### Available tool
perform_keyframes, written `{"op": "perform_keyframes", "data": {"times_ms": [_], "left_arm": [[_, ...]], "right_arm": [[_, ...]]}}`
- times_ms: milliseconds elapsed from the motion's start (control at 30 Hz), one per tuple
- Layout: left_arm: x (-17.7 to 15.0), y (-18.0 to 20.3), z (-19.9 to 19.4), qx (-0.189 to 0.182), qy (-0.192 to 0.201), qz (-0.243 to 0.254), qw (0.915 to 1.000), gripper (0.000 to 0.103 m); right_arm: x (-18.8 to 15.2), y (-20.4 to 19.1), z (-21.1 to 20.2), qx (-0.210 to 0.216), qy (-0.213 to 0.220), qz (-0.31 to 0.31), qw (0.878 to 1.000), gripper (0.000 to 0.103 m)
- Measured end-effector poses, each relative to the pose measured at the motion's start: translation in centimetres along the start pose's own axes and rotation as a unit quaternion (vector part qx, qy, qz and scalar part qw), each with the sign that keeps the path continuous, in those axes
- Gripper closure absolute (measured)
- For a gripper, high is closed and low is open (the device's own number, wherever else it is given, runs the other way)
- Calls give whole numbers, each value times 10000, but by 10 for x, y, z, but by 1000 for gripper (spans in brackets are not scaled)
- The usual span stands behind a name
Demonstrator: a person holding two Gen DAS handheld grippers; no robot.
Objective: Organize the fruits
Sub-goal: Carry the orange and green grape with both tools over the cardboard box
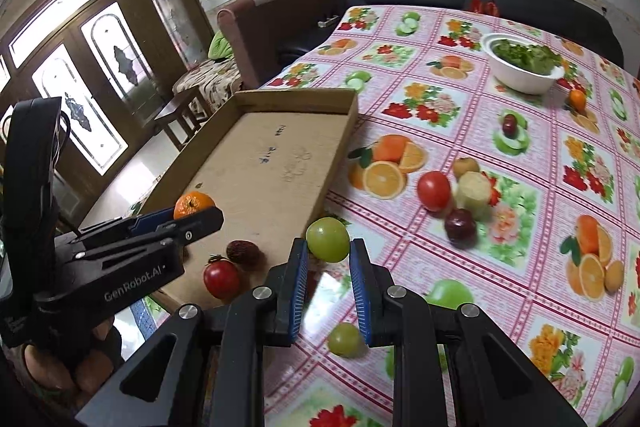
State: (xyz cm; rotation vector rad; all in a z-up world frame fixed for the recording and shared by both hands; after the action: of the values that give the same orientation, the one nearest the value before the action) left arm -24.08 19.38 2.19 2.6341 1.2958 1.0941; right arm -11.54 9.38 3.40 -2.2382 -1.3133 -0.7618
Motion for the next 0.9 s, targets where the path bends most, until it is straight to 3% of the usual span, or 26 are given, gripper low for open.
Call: {"op": "perform_keyframes", "data": {"times_ms": [333, 567, 900], "left_arm": [[15, -35, -5, 188, 105, -299, 9993, 70], [34, -61, 0, 458, 126, -523, 9975, 70], [34, -81, 36, 869, -355, -607, 9937, 70]], "right_arm": [[6, -22, 9, 148, -7, -117, 9998, 82], [20, -52, 34, 482, -176, -197, 9985, 82], [23, -83, 81, 506, -558, -462, 9961, 82]]}}
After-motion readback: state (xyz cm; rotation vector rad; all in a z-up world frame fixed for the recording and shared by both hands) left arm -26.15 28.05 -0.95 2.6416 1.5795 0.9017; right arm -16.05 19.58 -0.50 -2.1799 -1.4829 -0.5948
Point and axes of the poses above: each gripper's, at about its wrist camera, not at the fingertips, and z roughly the way its jaws point, y to its right, x to its top, the point moved 1 cm from there along z, roughly the way its jaws point, and after that the axes turned 13 degrees about -x, right-handed, at the moved point
